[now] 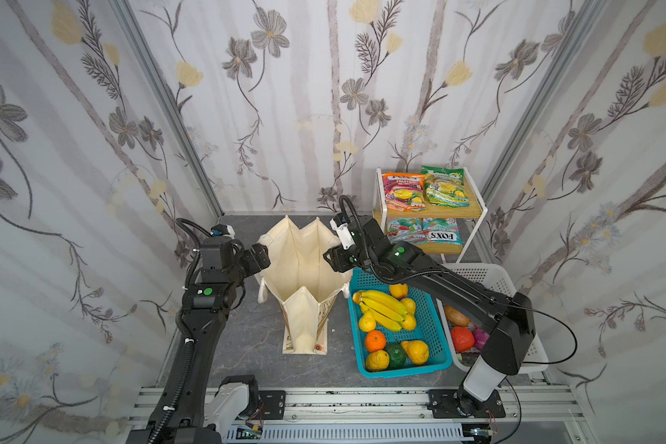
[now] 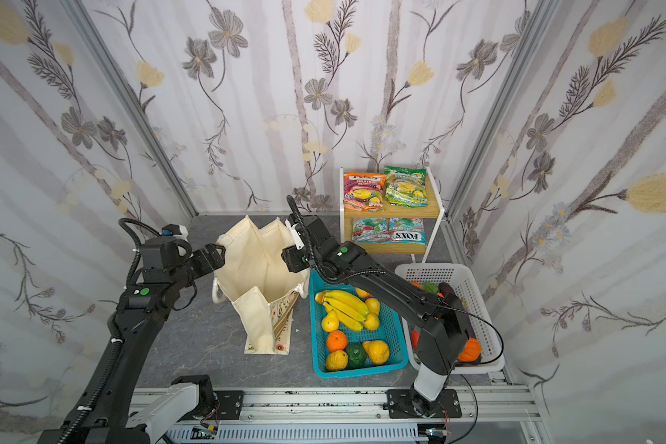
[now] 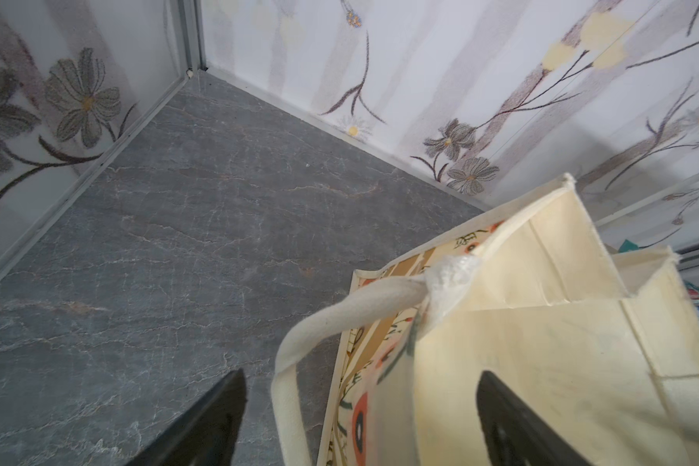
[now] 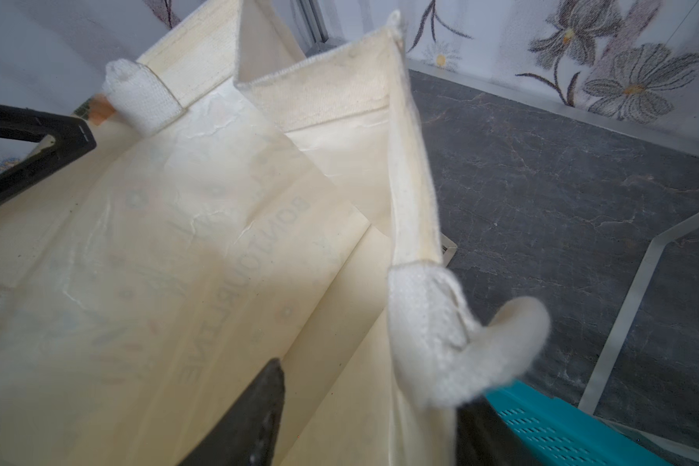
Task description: Place the food into the grocery bag and tie it
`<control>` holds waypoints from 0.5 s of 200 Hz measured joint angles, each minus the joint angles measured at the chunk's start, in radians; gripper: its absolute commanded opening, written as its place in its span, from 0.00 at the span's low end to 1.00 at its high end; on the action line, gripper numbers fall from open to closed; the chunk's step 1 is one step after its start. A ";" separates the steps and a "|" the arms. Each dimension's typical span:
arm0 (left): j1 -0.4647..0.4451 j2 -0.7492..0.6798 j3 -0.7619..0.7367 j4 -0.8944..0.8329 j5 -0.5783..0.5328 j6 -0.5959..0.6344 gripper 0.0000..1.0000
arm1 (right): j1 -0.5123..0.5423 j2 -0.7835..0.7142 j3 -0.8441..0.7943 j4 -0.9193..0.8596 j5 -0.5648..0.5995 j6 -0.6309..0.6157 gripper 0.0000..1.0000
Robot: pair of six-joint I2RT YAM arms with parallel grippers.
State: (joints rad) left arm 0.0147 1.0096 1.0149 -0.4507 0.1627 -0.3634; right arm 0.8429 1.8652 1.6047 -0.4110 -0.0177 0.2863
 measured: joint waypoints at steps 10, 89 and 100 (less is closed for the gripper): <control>0.000 0.002 0.009 0.009 0.005 -0.002 1.00 | -0.001 -0.016 0.000 0.008 0.002 -0.001 1.00; 0.000 -0.137 -0.024 0.068 -0.058 -0.021 1.00 | 0.013 -0.303 -0.244 0.207 0.216 -0.056 1.00; 0.000 -0.153 -0.041 0.082 -0.057 -0.009 1.00 | 0.010 -0.365 -0.294 0.257 0.235 -0.070 1.00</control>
State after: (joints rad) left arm 0.0147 0.8570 0.9737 -0.3691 0.1055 -0.3725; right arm 0.8532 1.5005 1.3102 -0.1535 0.2173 0.2165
